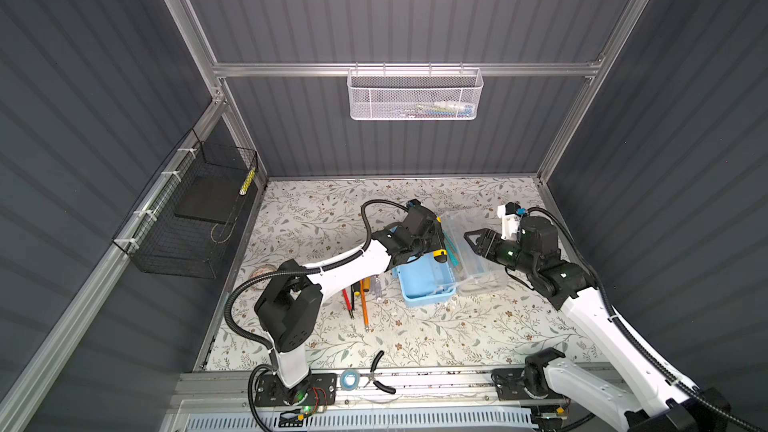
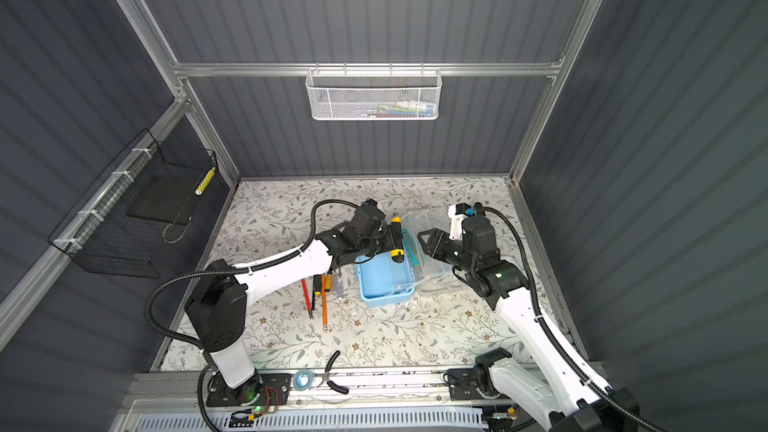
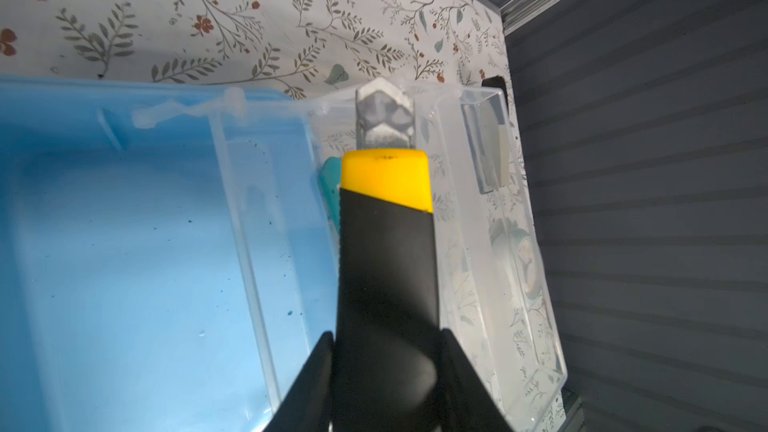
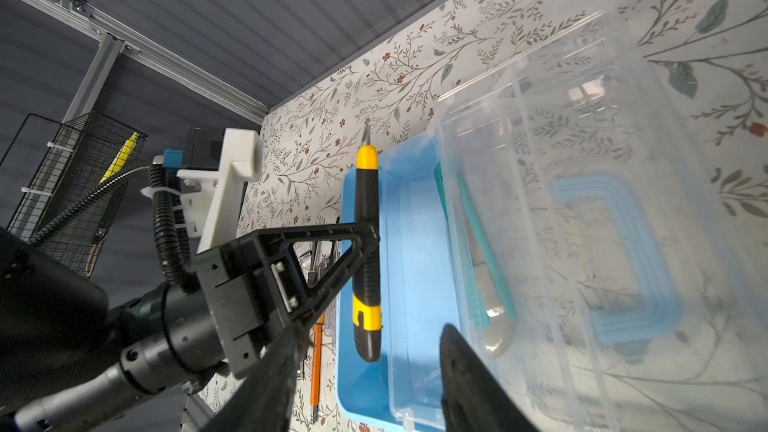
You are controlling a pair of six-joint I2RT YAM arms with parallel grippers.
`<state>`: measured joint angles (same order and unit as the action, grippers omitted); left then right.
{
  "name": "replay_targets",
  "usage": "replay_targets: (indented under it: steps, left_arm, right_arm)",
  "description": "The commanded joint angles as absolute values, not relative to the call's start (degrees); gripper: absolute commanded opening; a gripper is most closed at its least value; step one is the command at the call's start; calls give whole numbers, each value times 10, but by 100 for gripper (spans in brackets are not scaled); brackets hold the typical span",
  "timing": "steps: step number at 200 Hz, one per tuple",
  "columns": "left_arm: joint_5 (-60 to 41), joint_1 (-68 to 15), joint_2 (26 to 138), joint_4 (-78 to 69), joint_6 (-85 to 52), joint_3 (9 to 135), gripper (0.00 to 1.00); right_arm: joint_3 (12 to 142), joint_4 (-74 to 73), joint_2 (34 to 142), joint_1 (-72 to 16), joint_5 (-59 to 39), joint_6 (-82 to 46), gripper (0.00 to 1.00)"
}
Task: Pack the tool kit
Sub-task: 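Lift the yellow-black knife with the left gripper and carry it over the box, then lower the yellow-black knife into the box beside the teal knife and release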
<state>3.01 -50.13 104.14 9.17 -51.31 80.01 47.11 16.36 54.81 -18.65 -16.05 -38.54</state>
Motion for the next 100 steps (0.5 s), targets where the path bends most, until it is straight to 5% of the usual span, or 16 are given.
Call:
replay_targets:
  steps: [1,74,100]
  left_arm:
    - [30,-510,1062,92,-514,840,19]
    - [77,-535,1094,148,-537,849,25]
    - [92,-538,1095,164,-542,849,38]
  right_arm:
    - [459,174,533,-183,-156,-380,54]
    - [441,180,514,-180,-155,-376,54]
    - [434,175,511,-180,-158,-377,55]
